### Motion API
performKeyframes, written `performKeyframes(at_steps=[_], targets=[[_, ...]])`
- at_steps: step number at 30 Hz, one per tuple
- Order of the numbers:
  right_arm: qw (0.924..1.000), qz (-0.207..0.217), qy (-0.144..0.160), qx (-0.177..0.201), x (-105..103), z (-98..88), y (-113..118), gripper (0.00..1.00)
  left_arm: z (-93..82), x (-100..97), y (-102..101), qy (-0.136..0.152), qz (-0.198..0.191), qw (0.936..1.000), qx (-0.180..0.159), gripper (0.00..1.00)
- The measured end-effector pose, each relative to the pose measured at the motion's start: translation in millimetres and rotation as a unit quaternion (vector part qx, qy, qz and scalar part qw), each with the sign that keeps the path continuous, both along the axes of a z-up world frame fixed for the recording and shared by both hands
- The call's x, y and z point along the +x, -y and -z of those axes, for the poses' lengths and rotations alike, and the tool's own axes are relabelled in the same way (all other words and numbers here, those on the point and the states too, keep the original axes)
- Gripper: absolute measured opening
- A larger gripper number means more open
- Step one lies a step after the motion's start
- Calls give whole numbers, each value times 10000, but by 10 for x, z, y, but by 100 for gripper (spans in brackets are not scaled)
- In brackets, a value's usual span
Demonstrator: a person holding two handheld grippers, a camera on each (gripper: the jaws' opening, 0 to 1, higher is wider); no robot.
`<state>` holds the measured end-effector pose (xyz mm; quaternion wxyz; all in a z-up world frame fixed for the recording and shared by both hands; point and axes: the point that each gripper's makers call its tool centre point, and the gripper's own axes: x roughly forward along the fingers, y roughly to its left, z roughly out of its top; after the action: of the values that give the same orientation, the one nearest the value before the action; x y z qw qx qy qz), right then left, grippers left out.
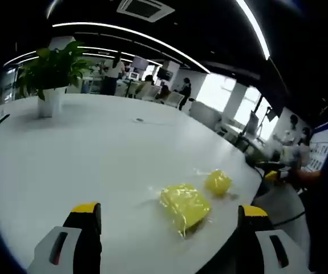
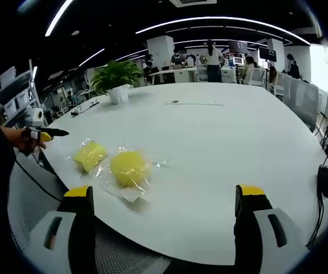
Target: Compare the silicone blocks by pressing each to a similar depth, holding the contact briefly, and releasing to observe deformation and rebound differences across the visible hardness samples.
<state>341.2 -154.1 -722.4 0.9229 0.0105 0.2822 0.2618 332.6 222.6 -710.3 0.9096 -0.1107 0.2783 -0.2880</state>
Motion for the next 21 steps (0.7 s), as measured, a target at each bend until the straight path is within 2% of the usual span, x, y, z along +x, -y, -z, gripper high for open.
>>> performKeyframes(at_steps=[3, 6, 8, 10, 12, 15, 21], targets=[[10000, -25, -7, -5, 17, -1, -15, 96, 12, -45, -40, 6, -43, 10000, 22, 100], [9995, -174, -42, -257, -12, 49, -15, 96, 66, -53, -88, -60, -149, 9999, -4, 100], [9996, -186, -61, -198, -19, 52, -15, 96, 81, -47, -101, -125, -237, 9996, -12, 100], [9997, -157, -63, -179, -12, 45, 6, 96, 24, -21, -92, 0, -264, 9996, -27, 100], [9998, -139, -40, -133, -1, 27, 5, 96, 1, -5, -96, 105, -243, 9996, 36, 100], [9998, -150, -20, -112, 0, 35, -1, 96, 66, -37, -91, -28, -113, 9997, 226, 100], [10000, -52, 25, -24, 24, -3, 53, 96, 17, -115, -71, 56, -12, 9995, 301, 100]])
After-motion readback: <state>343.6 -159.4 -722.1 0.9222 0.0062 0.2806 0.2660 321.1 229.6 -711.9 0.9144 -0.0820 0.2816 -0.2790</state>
